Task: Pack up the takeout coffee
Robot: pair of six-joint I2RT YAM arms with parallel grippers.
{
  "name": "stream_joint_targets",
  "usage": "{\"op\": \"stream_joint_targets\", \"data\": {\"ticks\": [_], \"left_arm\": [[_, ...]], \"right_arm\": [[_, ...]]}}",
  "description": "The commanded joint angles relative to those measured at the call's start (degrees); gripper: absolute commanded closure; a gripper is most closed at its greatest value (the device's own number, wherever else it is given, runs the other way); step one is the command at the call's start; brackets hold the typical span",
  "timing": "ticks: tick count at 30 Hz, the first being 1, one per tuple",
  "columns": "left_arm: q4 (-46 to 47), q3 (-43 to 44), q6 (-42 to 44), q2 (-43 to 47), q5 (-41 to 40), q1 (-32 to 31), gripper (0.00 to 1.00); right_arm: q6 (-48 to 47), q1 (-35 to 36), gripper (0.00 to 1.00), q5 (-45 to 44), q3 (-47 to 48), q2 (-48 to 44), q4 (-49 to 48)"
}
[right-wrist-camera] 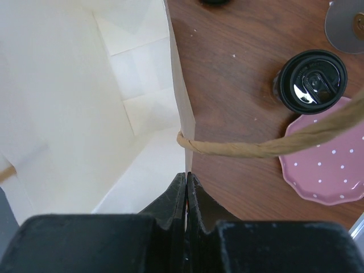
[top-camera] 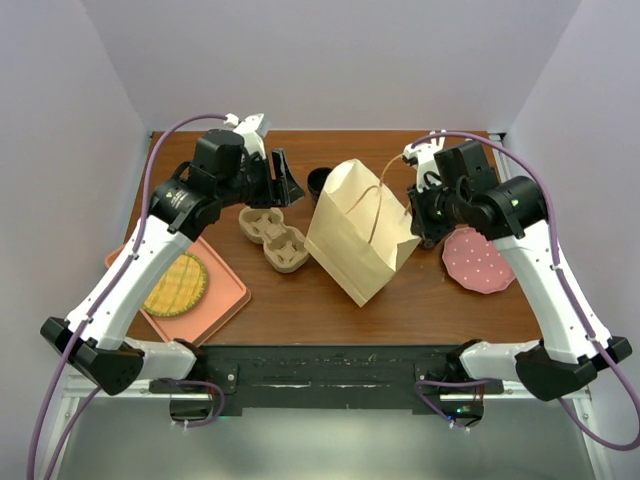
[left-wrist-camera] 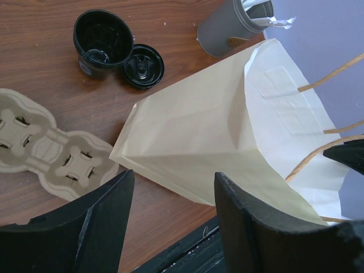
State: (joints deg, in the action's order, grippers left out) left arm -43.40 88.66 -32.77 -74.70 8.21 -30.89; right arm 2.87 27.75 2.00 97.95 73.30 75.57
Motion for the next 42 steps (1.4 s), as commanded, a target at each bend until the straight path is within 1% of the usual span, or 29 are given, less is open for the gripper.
{"op": "stream_joint_targets", "data": {"ticks": [1,12,17,19,21,24,33,38,42], "left_arm": [[-0.4,2.9,2.5,-0.4,-1.6,0.0,0.37],[-0.1,2.1,2.8,-0.9,-3.5,0.5,0.36],[-2.7,1.8,2.0,-0.5,-8.0,0.6,0.36],[-3.6,1.1,1.4,-0.1,-11.5,0.7,0.36],[-4.2,0.5,0.8,0.0,-12.5,0.8,0.36],[-5.1,-0.1,-0.4,-0.4,-12.4,1.4,0.36],[-4.9,-0.9,-2.2,-0.9,-12.7,1.5,0.36],[-5.6,-1.4,-1.9,-0.8,-13.5,1.5,0.36],[-5.7,-3.1,-1.9,-0.4,-14.4,1.5,0.36]], "right_arm": [[-4.5,0.2,0.95,-1.6,2.9,-0.3,2.7],[-4.8,0.2,0.94,-1.1,2.9,-0.3,2.6],[-4.6,0.3,0.95,-1.9,2.9,1.0,2.6],[-4.5,0.2,0.95,-1.9,2.8,0.7,2.6],[-4.6,0.2,0.96,-3.3,2.6,0.4,2.5],[-4.7,0.2,0.97,-5.2,1.6,-0.9,2.1],[-4.8,0.2,0.98,-5.7,1.1,-1.4,1.9],[-5.2,0.3,0.97,-3.4,-2.1,-1.4,0.1],[-4.6,0.3,0.98,-1.0,-4.4,-0.6,-0.8]]}}
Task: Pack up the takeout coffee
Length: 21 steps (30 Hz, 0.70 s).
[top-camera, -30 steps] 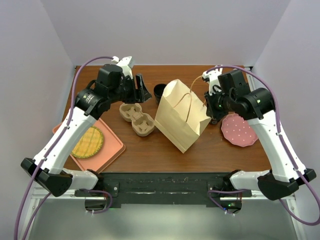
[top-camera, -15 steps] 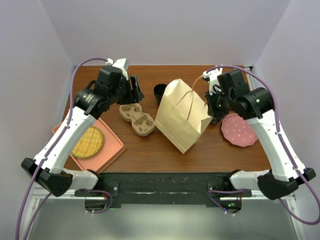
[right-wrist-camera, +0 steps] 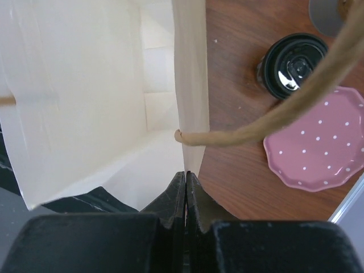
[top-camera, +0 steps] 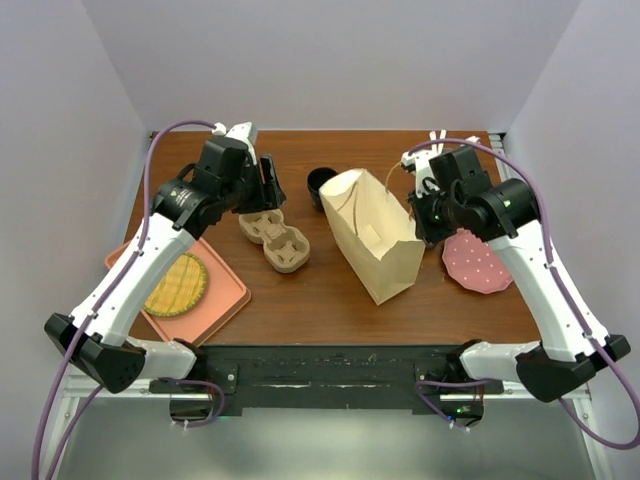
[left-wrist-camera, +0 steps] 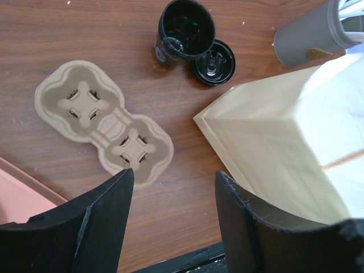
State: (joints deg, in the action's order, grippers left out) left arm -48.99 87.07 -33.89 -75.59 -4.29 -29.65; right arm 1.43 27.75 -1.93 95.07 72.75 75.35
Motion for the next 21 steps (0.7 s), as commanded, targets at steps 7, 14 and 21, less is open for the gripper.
{"op": "stream_joint_targets", "data": {"ticks": [7,14,21], "left_arm": [[0.1,-4.4,1.4,1.1,-5.8,1.2,0.36],[5.1,-9.5,9.7,-1.3,-12.9,1.2,0.37],[-3.6,-1.3,-6.7,-8.3,-21.9,1.3,0.47]], "right_arm": [[-1.9,0.2,0.95,6.2,-3.9,-1.1,-3.2],[6.2,0.3,0.41,0.7,7.0,2.2,-1.2],[11.8,0.2,0.28,-6.4,10.1,-0.9,0.6]]}}
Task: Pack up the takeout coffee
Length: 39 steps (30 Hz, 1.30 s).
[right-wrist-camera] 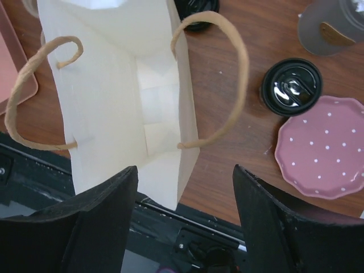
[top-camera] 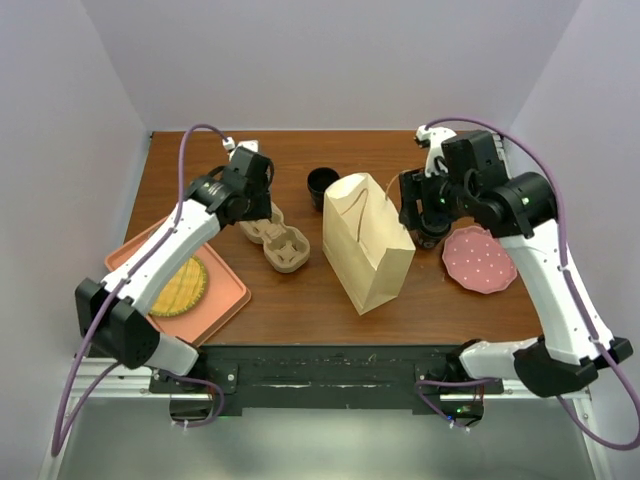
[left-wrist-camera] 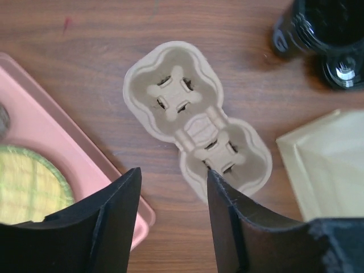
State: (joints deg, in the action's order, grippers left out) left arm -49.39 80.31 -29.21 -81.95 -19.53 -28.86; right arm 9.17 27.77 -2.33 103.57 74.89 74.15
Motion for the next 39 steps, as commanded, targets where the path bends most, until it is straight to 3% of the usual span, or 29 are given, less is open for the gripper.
{"op": "stream_joint_targets", "data": {"ticks": [1,3,6,12,23,32,39], "left_arm": [[-3.3,5.7,-14.5,-2.2,-6.3,0.5,0.47],[-3.9,5.1,-25.0,-2.2,-5.2,0.5,0.47],[-5.3,5.1,-33.6,-3.6,-2.7,0.4,0.48],[-7.7,6.2,-40.9,-9.4,-2.8,-0.5,0.5],[-15.3,19.1,-40.3,-23.6,-6.4,-0.6,0.51],[-19.3,18.0,-43.7,-26.2,-5.2,-0.7,0.51],[-15.7,14.9,-42.8,-27.5,-4.5,-0.7,0.51]], "right_arm": [[4.3,0.2,0.28,-7.8,1.5,-3.8,1.3],[5.2,0.2,0.28,-8.7,1.5,-5.5,1.1],[5.7,0.3,0.28,-9.7,2.8,-6.9,1.4],[7.4,0.3,0.29,-8.1,0.7,-9.8,-0.1],[4.3,0.2,0.3,-9.0,-6.0,-13.1,-3.3],[3.7,0.2,0.31,-10.9,-7.5,-14.8,-3.4],[4.5,0.2,0.32,-12.3,-8.9,-16.9,-2.6]]}}
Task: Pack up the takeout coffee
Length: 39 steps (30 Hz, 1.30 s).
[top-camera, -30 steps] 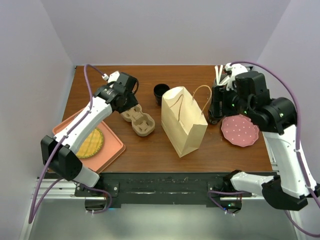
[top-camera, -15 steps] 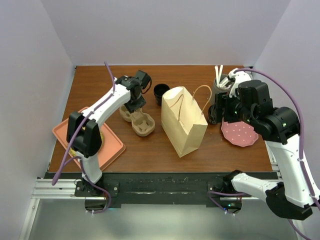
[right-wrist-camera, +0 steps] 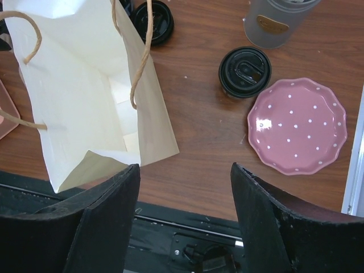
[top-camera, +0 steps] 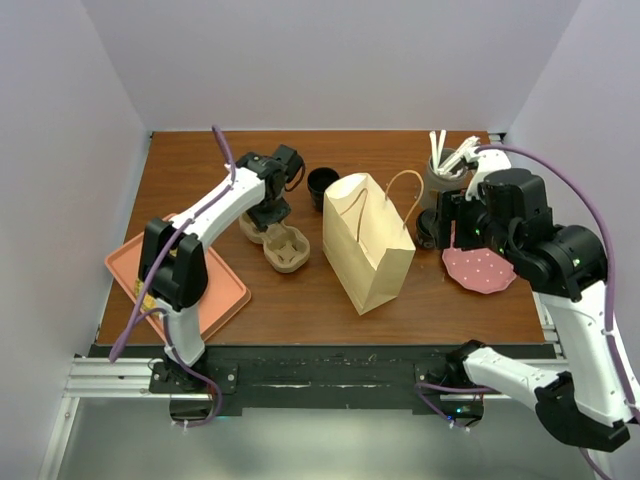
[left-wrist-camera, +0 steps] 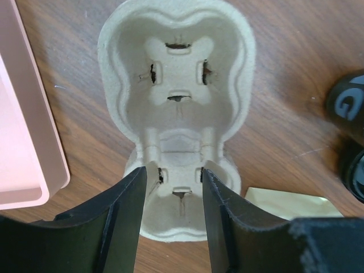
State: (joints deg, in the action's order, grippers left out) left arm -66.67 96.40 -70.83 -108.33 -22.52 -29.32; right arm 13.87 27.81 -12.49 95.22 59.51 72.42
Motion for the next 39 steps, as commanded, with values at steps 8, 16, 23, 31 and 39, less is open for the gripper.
{"op": "stream_joint_targets", "data": {"ticks": [8,16,23,31,39], "left_arm": [[3.2,-1.8,-0.3,-3.3,-3.1,-0.1,0.49],[6.0,-4.5,0.3,-3.5,-3.1,0.0,0.45],[6.3,-5.0,0.5,-3.6,-3.1,0.1,0.5],[5.9,-3.5,1.7,-3.9,-7.4,0.4,0.89],[7.3,-0.3,7.3,-5.7,-9.3,5.2,1.0]], "right_arm": [[0.7,0.1,0.33,-2.4,0.0,-2.8,0.7],[1.6,0.1,0.34,-2.0,-0.7,-3.6,1.5],[1.6,0.1,0.34,-2.0,-0.9,-3.6,1.3],[1.6,0.1,0.34,-1.5,-1.2,-2.8,0.7],[1.6,0.2,0.34,-1.4,-1.8,-2.7,0.4]]}}
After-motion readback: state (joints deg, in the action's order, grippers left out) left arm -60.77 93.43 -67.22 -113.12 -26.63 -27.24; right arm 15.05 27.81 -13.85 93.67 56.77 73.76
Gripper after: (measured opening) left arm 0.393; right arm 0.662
